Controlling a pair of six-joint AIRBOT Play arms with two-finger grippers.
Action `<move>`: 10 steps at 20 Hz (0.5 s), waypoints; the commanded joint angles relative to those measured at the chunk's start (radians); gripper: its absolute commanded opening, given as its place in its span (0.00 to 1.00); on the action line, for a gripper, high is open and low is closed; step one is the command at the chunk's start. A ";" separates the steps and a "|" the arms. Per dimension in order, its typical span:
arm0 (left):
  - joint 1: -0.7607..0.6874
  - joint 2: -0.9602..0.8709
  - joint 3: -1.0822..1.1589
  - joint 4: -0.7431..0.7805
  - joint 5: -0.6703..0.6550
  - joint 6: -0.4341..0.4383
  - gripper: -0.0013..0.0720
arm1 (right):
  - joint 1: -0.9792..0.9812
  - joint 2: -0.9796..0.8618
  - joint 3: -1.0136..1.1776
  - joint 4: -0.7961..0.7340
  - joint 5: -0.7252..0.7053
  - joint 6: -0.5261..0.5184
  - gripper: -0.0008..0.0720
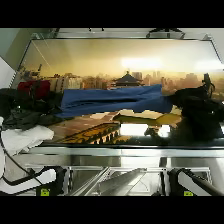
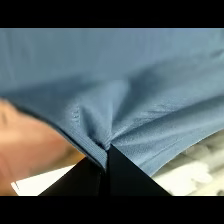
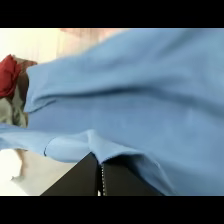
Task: Fold the shirts.
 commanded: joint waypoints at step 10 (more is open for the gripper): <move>-0.089 -0.517 0.506 0.000 0.023 -0.057 0.05 | 0.133 -0.579 0.336 0.026 -0.196 -0.180 0.04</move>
